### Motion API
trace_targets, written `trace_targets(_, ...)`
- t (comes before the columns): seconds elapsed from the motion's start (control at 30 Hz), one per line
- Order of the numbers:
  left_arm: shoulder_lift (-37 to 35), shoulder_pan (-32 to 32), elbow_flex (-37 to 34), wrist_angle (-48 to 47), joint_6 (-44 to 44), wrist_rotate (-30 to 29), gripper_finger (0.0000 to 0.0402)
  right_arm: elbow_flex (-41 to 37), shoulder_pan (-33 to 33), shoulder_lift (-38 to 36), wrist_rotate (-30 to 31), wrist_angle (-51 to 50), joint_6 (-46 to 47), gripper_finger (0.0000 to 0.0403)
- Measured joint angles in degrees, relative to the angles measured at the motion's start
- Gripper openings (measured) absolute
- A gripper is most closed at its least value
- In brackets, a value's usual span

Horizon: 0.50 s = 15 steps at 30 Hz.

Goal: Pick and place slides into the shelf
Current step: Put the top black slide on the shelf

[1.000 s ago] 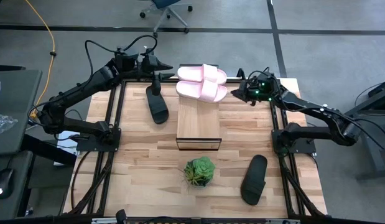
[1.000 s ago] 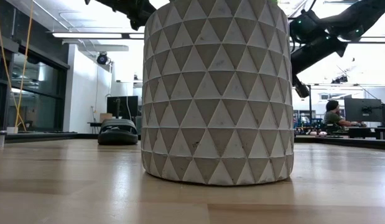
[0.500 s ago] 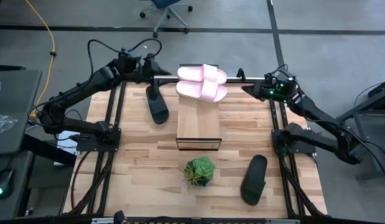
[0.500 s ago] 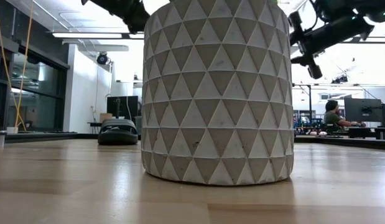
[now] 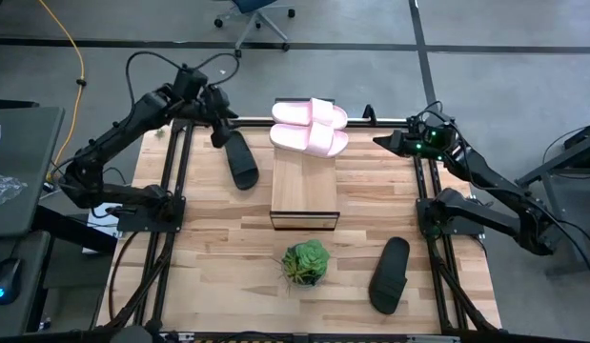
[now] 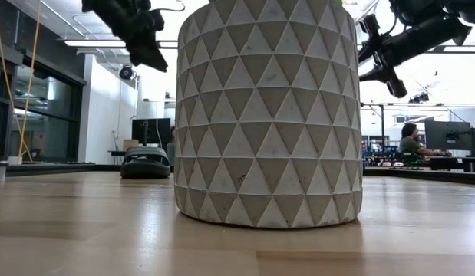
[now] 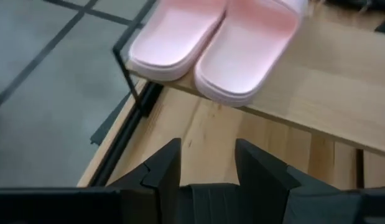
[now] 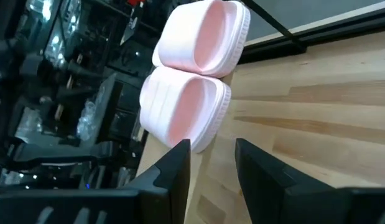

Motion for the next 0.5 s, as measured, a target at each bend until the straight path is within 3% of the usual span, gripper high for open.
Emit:
trace_targets(0.2,5.16,6.28,0.0,-0.95,0.07,10.04,0.0138,0.0,0.0,0.02,-3.03,-1.67,-2.91,0.0117)
trace_targets(0.5,14.57,6.3,0.0,-5.77,6.38,7.75,0.0138,0.0,0.0,0.02,-8.92,-5.65,-6.5,0.0117)
